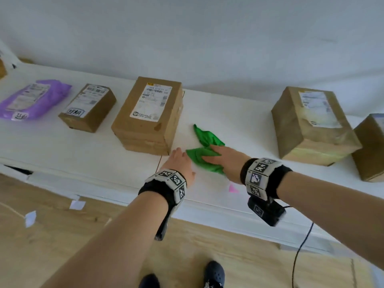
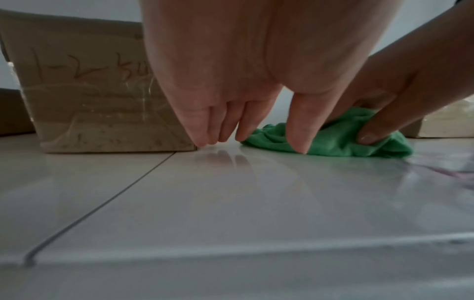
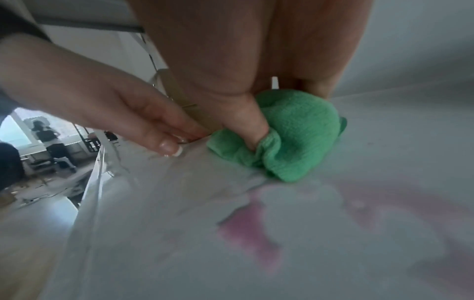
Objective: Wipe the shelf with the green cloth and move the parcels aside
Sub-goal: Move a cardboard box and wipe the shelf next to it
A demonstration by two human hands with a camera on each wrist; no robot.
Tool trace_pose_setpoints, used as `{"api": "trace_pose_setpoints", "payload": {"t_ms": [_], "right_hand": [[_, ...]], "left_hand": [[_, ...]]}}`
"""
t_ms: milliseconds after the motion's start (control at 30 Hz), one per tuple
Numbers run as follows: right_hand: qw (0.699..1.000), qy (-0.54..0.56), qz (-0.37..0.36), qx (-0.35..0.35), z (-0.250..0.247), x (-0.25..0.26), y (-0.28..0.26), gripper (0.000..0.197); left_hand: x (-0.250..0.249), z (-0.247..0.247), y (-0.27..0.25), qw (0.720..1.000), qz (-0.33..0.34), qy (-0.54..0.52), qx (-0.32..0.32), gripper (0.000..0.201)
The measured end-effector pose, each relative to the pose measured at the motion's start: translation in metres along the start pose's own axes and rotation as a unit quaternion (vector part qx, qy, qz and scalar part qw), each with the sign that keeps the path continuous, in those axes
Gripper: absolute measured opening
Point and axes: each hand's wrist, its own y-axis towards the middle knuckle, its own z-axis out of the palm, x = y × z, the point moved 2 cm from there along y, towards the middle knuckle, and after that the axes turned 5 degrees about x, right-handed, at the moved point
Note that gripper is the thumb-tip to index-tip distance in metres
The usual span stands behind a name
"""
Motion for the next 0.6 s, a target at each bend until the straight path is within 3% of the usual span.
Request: {"api": "trace_pose_setpoints", "payload": {"t_ms": [133, 233, 367, 600], "right_hand": [[1.0, 0.022, 0.015, 0.009, -0.024, -0.028, 0.027, 0.065], [0.997, 0.036, 0.062, -0.03, -0.048, -0.048, 0.047, 0.058], [0.987, 0.046, 0.143, -0.054, -0.078, -0.08, 0.059, 0.056], [0.964, 0.079, 0.242, -0.08, -0.097, -0.116, 0.087, 0.074]], "left_hand": [[-0.002, -0.003, 0.014, 0.999, -0.007, 0.039, 0.019, 0.098], [-0.004, -0.003, 0.02, 0.997, -0.018, 0.075, 0.007, 0.106], [-0.005, -0.005, 0.024, 0.996, -0.023, 0.089, 0.001, 0.097], [-0.005, -0.008, 0.031, 0.995, -0.027, 0.095, 0.018, 0.081]]}}
